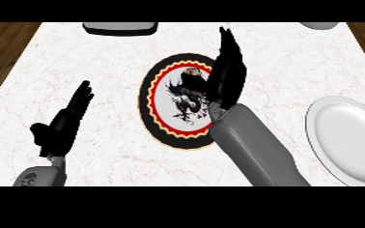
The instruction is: Pick the cupcake from the plate and place it in the plate
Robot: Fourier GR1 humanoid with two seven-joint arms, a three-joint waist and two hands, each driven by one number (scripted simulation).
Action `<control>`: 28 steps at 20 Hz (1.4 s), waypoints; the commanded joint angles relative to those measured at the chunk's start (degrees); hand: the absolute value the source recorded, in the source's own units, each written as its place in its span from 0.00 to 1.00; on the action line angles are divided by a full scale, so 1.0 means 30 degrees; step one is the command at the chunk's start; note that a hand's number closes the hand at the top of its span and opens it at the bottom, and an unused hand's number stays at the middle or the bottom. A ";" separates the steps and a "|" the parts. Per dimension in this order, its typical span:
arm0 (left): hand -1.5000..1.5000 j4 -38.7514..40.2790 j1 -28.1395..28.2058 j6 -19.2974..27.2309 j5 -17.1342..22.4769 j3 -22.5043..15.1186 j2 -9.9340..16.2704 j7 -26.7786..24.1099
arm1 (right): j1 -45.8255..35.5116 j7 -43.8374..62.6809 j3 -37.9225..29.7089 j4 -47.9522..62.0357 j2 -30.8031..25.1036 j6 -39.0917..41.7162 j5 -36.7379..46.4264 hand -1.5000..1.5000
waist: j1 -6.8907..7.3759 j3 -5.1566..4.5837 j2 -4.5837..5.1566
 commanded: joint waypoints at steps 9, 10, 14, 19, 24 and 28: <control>0.50 -0.1243 0.1044 0.0500 0.0029 0.0266 -0.0187 0.0725 | 0.8064 -0.2631 0.0502 -0.8384 -0.0695 -0.6127 -0.2286 0.00 | -0.0889 0.0012 -0.0215; 0.50 -0.0757 0.0793 -0.0043 0.0147 0.0579 0.0386 0.0339 | 0.9828 -0.3831 0.1271 -0.9463 -0.1783 -0.6654 -0.3512 0.00 | -0.0992 0.0022 -0.0184; 0.50 -0.0448 -0.0002 0.0371 -0.0072 0.0538 -0.0098 0.0507 | 1.3129 -0.6571 0.2375 -1.2426 -0.4940 -0.7118 -0.6801 0.00 | -0.0886 0.0019 -0.0123; 0.50 -0.0975 0.1479 -0.0035 -0.0176 0.0312 -0.0269 -0.0243 | 1.5323 -1.1776 0.2860 -1.3458 -0.8821 -0.8411 -1.2432 0.00 | -0.0594 0.0044 -0.0097; 0.50 0.0476 -0.0358 0.0339 -0.0656 0.0411 -0.0746 0.0088 | 1.5646 -1.5482 0.1531 -1.2467 -0.9283 -0.6561 -1.6177 0.00 | -0.0649 0.0015 -0.0078; 0.50 -0.0746 0.0770 -0.0760 -0.0002 0.1210 0.0225 0.0194 | 1.6909 -2.0661 0.1058 -1.0419 -0.7617 -0.6174 -1.9017 0.00 | -0.0589 0.0031 -0.0099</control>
